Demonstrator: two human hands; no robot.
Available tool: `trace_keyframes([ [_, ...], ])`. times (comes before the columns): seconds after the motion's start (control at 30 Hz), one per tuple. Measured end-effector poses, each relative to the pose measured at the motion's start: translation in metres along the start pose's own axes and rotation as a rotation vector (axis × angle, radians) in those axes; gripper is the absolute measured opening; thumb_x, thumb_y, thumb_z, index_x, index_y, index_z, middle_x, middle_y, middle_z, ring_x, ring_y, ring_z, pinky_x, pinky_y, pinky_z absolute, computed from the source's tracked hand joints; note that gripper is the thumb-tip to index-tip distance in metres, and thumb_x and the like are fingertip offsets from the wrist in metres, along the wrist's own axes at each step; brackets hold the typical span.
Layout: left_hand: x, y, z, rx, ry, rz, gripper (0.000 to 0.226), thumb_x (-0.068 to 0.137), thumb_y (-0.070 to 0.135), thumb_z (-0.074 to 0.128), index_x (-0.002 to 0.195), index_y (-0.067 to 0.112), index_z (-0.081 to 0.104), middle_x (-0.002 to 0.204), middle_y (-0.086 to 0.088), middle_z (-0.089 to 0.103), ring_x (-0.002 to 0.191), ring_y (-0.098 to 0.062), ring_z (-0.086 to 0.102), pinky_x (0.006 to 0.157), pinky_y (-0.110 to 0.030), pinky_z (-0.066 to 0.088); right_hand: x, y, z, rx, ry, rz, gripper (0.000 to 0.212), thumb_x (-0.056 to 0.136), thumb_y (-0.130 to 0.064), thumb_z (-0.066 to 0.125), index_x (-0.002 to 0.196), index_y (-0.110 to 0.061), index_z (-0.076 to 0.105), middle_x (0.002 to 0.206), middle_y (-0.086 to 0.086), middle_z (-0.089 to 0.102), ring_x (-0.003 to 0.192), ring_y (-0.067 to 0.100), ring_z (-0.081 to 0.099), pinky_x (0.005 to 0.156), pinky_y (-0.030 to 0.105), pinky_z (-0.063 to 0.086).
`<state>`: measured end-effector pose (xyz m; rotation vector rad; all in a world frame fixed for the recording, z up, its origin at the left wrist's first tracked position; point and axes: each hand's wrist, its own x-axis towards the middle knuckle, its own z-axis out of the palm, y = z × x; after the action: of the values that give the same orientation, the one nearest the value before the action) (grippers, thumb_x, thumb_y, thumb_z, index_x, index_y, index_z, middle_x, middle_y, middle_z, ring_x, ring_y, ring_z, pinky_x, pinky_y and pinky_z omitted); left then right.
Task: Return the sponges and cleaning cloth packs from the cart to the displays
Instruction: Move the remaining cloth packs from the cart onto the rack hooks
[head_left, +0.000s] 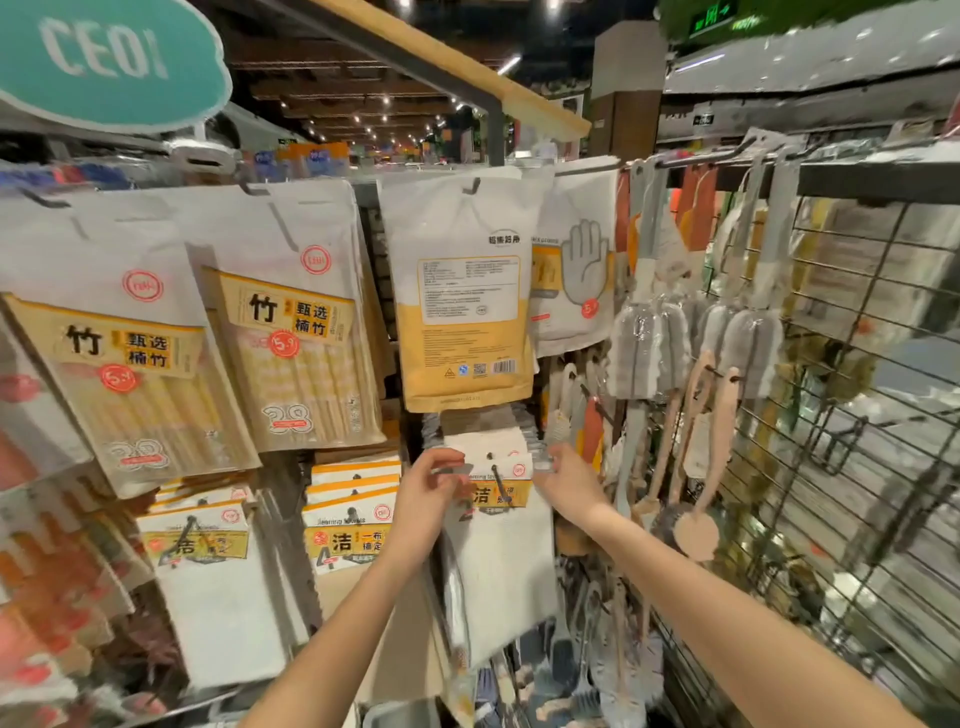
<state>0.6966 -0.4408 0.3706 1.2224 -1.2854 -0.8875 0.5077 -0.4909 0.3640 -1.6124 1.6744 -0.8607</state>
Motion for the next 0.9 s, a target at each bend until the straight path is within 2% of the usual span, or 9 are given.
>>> trace_keyframes([
  [0.1,-0.012,0.016,0.025,0.01,-0.105,0.017,0.022,0.091,-0.007,0.049,0.103,0.007,0.06,0.096,-0.002,0.067,0.077,-0.007,0.067,0.064,-0.017,0.052,-0.033,0.006,-0.034,0.05,0.009,-0.006,0.043,0.092,-0.022,0.055,0.133,-0.014,0.045,0.13,0.006,0.055,0.108,0.02,0.057,0.09,0.028,0.048],
  [0.17,-0.021,0.028,0.051,0.005,-0.189,0.05,0.022,0.09,-0.008,0.05,0.099,0.01,0.061,0.097,-0.007,0.065,0.076,-0.008,0.066,0.069,-0.021,0.053,-0.059,0.013,-0.064,0.067,0.03,-0.02,0.035,0.091,-0.022,0.056,0.125,-0.016,0.051,0.118,0.003,0.061,0.093,0.012,0.06,0.067,0.016,0.049],
  [0.23,-0.035,0.043,0.083,0.006,-0.274,0.069,0.024,0.089,-0.007,0.05,0.098,0.011,0.062,0.097,-0.008,0.066,0.081,-0.015,0.066,0.078,-0.028,0.053,-0.089,0.024,-0.099,0.058,0.056,-0.021,0.03,0.091,-0.023,0.056,0.121,-0.016,0.054,0.111,0.0,0.062,0.084,0.008,0.06,0.05,0.008,0.039],
  [0.33,-0.065,0.07,0.132,-0.038,-0.374,0.087,0.02,0.09,-0.008,0.049,0.102,0.002,0.061,0.096,-0.01,0.065,0.08,-0.015,0.065,0.071,-0.021,0.053,-0.138,0.045,-0.151,0.039,0.143,0.004,0.024,0.091,-0.021,0.056,0.114,-0.015,0.06,0.1,-0.002,0.065,0.08,0.009,0.06,0.056,0.014,0.041],
  [0.43,-0.112,0.1,0.181,-0.153,-0.505,0.094,0.021,0.091,-0.012,0.046,0.097,0.004,0.059,0.089,-0.01,0.061,0.075,-0.018,0.06,0.058,-0.011,0.048,-0.196,0.073,-0.204,0.0,0.256,0.033,0.014,0.088,-0.018,0.06,0.101,-0.02,0.065,0.093,-0.001,0.066,0.086,0.012,0.061,0.072,0.021,0.045],
  [0.5,-0.144,0.114,0.211,-0.208,-0.596,0.098,0.024,0.091,-0.013,0.046,0.093,0.007,0.06,0.085,-0.008,0.062,0.074,-0.018,0.061,0.065,-0.015,0.051,-0.238,0.089,-0.235,-0.02,0.317,0.036,0.011,0.087,-0.019,0.062,0.097,-0.023,0.065,0.092,-0.001,0.067,0.087,0.013,0.061,0.08,0.026,0.046],
  [0.63,-0.225,0.143,0.263,-0.21,-0.766,0.137,0.026,0.09,-0.011,0.049,0.089,0.012,0.061,0.081,-0.005,0.068,0.067,-0.011,0.066,0.067,-0.021,0.052,-0.334,0.123,-0.284,-0.018,0.41,0.081,0.009,0.087,-0.014,0.063,0.093,-0.021,0.064,0.08,-0.006,0.062,0.073,0.007,0.054,0.071,0.022,0.042],
  [0.77,-0.308,0.164,0.306,-0.187,-0.903,0.177,0.016,0.091,-0.007,0.052,0.093,0.007,0.06,0.083,-0.01,0.066,0.065,-0.005,0.066,0.072,-0.02,0.054,-0.421,0.152,-0.321,-0.05,0.454,0.163,0.013,0.085,-0.009,0.063,0.088,-0.021,0.061,0.076,0.003,0.059,0.072,0.016,0.054,0.065,0.025,0.042],
  [0.9,-0.397,0.183,0.352,-0.212,-1.011,0.164,0.022,0.089,-0.008,0.055,0.084,0.013,0.06,0.072,-0.001,0.066,0.057,-0.002,0.064,0.07,-0.027,0.051,-0.519,0.191,-0.355,-0.071,0.541,0.273,0.013,0.085,-0.013,0.062,0.093,-0.023,0.061,0.08,0.004,0.063,0.076,0.016,0.057,0.072,0.03,0.043],
])
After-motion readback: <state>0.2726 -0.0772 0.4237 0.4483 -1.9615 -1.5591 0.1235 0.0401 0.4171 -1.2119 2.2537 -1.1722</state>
